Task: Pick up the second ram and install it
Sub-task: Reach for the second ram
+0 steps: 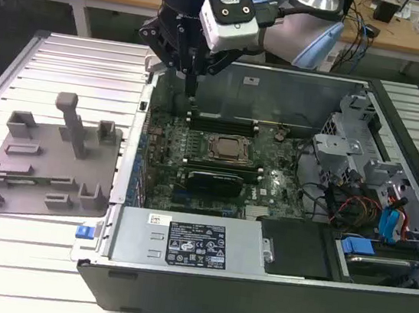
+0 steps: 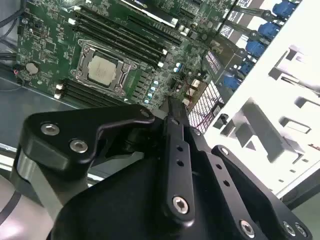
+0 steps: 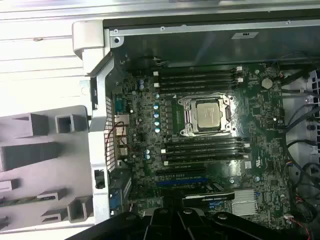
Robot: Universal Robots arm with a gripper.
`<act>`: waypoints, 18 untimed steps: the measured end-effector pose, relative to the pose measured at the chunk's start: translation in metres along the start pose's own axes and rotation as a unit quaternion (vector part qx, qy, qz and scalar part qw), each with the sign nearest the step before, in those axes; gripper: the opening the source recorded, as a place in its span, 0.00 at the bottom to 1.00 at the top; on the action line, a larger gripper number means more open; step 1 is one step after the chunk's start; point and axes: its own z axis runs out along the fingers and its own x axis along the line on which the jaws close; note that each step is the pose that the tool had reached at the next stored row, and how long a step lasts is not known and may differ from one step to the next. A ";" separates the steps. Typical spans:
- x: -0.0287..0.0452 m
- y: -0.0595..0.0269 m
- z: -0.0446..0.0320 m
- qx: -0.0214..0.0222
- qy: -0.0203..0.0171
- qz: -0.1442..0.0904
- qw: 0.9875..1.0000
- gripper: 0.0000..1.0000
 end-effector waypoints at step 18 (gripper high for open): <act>0.0661 -0.0049 -0.0017 0.000 0.000 0.000 1.000 0.08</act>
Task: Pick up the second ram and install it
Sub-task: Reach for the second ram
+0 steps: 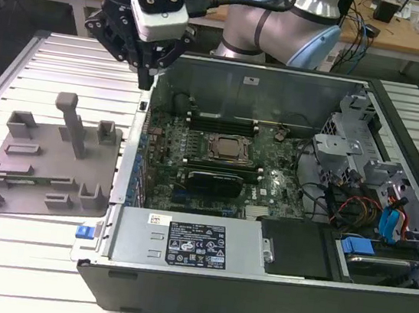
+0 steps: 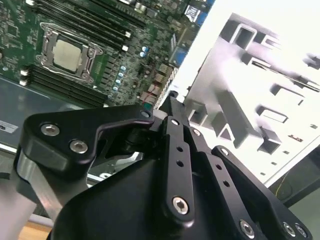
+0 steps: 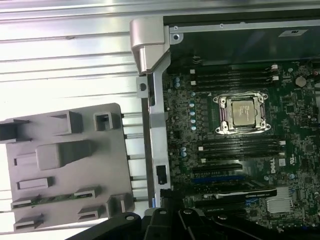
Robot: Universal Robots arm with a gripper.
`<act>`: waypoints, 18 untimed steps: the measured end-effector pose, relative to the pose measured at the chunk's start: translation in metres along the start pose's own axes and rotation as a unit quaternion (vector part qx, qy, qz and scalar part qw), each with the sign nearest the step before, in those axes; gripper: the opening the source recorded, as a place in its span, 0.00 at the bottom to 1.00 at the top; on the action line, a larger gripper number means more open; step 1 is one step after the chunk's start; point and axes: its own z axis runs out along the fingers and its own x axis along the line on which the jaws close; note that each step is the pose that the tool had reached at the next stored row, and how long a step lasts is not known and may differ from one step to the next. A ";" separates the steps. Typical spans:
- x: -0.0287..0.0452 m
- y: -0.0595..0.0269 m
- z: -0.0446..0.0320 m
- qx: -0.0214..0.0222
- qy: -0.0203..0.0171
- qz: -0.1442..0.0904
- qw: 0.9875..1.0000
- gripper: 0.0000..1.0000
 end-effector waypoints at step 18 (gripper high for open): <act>0.0450 -0.0034 -0.0010 0.000 0.000 0.000 1.000 0.08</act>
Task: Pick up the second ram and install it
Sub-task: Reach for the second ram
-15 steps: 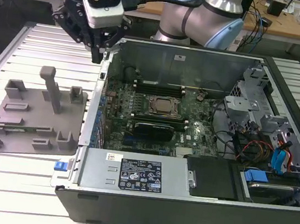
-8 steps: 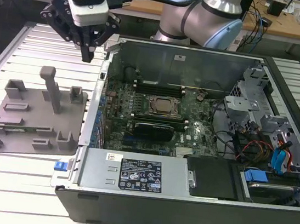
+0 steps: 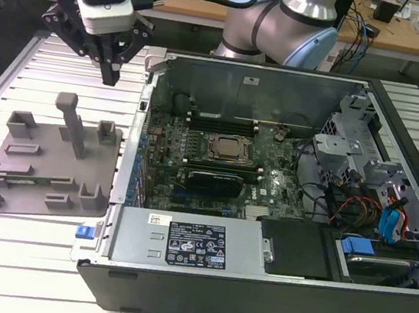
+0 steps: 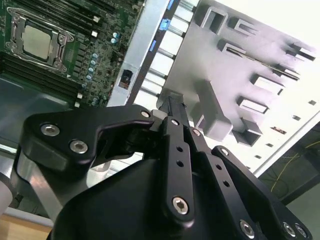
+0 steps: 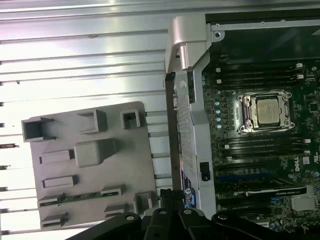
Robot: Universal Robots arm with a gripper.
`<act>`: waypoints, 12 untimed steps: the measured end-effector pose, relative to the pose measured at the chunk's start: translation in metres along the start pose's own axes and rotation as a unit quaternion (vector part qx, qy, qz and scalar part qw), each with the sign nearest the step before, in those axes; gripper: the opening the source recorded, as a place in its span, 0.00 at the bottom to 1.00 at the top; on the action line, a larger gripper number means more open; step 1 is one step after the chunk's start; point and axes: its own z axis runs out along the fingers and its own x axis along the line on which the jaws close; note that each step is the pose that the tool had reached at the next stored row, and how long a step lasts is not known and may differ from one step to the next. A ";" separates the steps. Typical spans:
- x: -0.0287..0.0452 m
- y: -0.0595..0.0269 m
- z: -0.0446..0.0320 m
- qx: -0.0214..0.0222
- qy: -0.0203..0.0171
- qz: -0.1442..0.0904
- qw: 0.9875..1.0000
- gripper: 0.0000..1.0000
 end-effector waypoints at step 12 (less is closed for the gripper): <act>0.0322 -0.0024 -0.0003 0.000 0.000 0.000 1.000 0.08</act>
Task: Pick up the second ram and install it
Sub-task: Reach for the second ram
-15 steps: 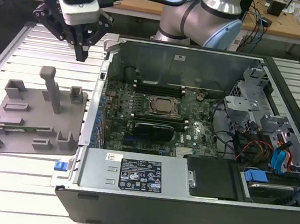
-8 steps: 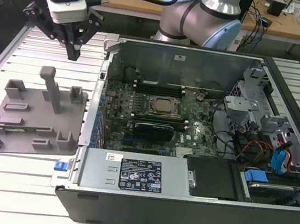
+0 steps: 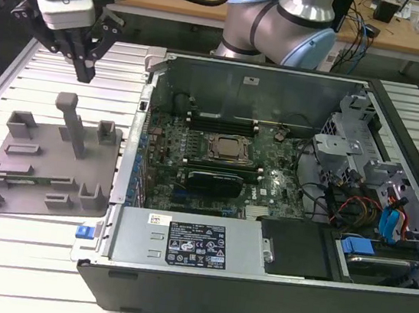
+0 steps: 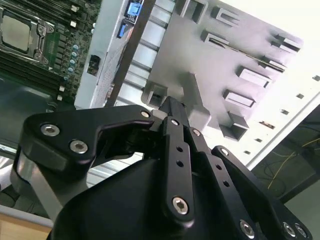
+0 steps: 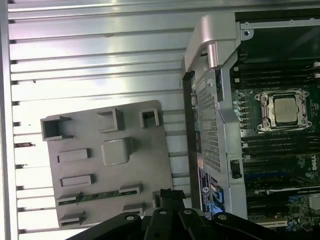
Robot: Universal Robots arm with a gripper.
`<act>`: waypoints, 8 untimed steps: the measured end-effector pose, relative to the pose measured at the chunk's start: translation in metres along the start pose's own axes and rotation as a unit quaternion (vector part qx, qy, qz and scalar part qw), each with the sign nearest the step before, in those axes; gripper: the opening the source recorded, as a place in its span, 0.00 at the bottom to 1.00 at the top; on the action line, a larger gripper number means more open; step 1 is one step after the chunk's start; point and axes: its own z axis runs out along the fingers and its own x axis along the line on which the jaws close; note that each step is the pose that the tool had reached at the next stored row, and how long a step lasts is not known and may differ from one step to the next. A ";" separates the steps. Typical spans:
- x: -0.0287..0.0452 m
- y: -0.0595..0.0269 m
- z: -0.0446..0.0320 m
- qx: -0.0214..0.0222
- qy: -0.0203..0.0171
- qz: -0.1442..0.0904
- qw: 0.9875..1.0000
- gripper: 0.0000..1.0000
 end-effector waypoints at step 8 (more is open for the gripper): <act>0.0203 -0.0015 0.0001 0.000 0.000 0.000 1.000 0.08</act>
